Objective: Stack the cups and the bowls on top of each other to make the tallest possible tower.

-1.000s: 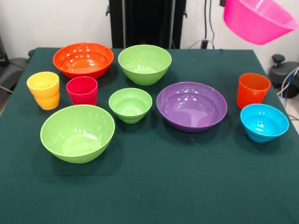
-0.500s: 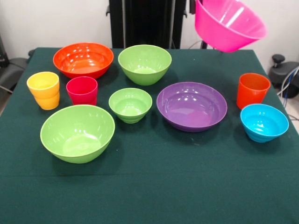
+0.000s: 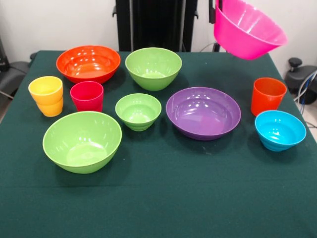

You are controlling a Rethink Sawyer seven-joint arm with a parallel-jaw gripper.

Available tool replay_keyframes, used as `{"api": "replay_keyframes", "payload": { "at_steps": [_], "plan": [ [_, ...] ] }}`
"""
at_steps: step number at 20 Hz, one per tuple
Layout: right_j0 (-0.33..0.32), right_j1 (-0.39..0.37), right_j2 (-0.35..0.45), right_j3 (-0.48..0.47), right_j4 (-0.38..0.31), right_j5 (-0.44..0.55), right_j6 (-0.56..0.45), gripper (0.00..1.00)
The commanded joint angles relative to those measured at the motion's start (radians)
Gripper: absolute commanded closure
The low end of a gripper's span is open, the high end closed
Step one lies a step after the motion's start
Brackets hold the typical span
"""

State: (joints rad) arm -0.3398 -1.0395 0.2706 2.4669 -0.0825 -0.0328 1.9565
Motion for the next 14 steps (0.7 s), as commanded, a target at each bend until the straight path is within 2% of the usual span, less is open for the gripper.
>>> {"api": "replay_keyframes", "payload": {
  "at_steps": [1, 5, 10, 14],
  "plan": [
    [0.006, 0.096, 0.012, -0.011, -0.066, -0.043, 0.105, 1.0],
    [-0.029, 0.176, 0.002, -0.047, -0.11, -0.092, 0.085, 1.0],
    [-0.098, 0.151, 0.04, -0.044, -0.14, -0.05, 0.076, 1.0],
    [-0.106, 0.207, 0.022, -0.084, -0.167, -0.076, 0.075, 1.0]
  ]
}}
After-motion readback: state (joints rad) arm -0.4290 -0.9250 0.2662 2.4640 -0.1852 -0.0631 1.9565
